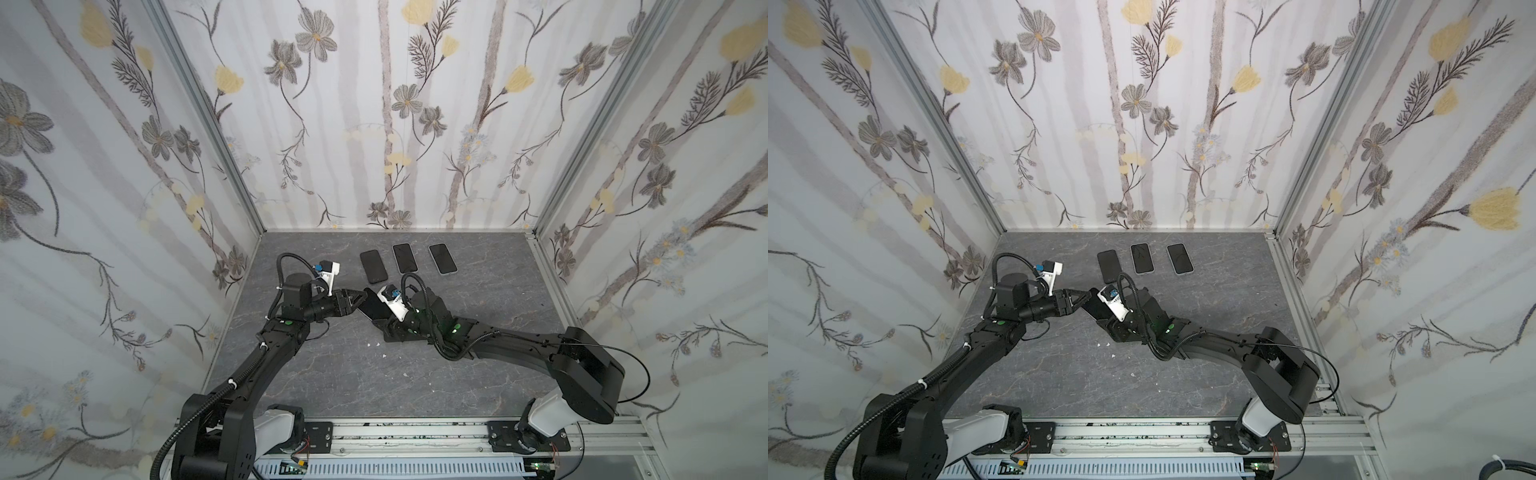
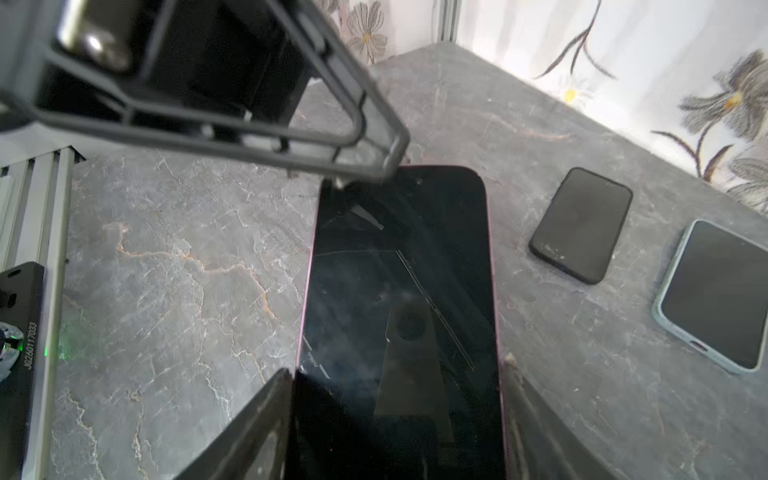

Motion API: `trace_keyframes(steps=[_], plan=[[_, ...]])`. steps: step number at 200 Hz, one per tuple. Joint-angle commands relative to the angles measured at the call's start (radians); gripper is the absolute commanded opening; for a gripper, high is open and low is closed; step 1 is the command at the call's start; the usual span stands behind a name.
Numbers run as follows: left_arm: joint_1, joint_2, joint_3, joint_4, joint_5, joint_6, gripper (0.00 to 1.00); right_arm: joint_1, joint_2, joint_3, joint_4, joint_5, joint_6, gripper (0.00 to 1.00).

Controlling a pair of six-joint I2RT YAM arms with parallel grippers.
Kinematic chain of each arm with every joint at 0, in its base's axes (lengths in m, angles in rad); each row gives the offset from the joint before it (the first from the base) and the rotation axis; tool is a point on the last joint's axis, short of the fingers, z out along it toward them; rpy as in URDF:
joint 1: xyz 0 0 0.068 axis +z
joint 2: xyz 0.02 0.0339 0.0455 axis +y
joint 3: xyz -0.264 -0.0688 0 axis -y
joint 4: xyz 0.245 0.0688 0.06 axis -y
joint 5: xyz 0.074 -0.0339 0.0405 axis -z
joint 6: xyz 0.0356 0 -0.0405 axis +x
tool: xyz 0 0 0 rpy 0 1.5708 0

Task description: Put the phone into the phone case

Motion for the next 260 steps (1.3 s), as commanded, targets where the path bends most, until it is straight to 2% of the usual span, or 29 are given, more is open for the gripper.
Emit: trace_keyframes(steps=[1, 30, 48, 92, 119, 143, 169, 176, 198, 211, 239, 260], plan=[[-0.001, 0.002, 0.002, 0.043, 0.035, -0.013, 0.48, -0.002, -0.022, -0.004, 0.066, 0.022, -0.008, 0.56], [-0.002, 0.0, 0.003, 0.047, 0.033, -0.022, 0.5, -0.002, -0.035, -0.006, 0.064, 0.021, -0.011, 0.55], [-0.003, -0.001, -0.004, 0.08, 0.069, -0.044, 0.45, -0.002, -0.041, -0.009, 0.064, 0.025, -0.012, 0.55], [-0.007, -0.007, -0.014, 0.123, 0.097, -0.07, 0.23, -0.002, -0.041, -0.007, 0.058, 0.029, -0.018, 0.56], [-0.008, -0.005, -0.016, 0.129, 0.094, -0.076, 0.0, -0.002, -0.043, -0.007, 0.064, 0.031, -0.017, 0.56], [-0.008, -0.009, -0.016, 0.132, 0.072, -0.086, 0.0, -0.003, -0.046, -0.007, 0.07, 0.037, -0.018, 0.57], [-0.008, -0.019, -0.019, 0.141, 0.055, -0.094, 0.0, -0.002, -0.052, -0.015, 0.077, 0.058, -0.013, 0.62], [-0.009, -0.023, -0.021, 0.147, 0.052, -0.098, 0.0, -0.002, -0.055, -0.019, 0.082, 0.067, -0.01, 0.66], [-0.009, -0.046, -0.025, 0.181, 0.034, -0.114, 0.0, -0.002, -0.077, -0.033, 0.102, 0.113, 0.013, 0.86], [-0.009, -0.063, -0.026, 0.208, 0.011, -0.136, 0.0, -0.002, -0.095, -0.036, 0.11, 0.135, 0.024, 0.93], [-0.01, -0.107, -0.046, 0.334, -0.028, -0.236, 0.0, -0.003, -0.167, -0.041, 0.119, 0.199, 0.081, 1.0], [-0.008, -0.164, -0.084, 0.504, -0.079, -0.348, 0.0, -0.005, -0.258, -0.094, 0.195, 0.248, 0.153, 1.0]])
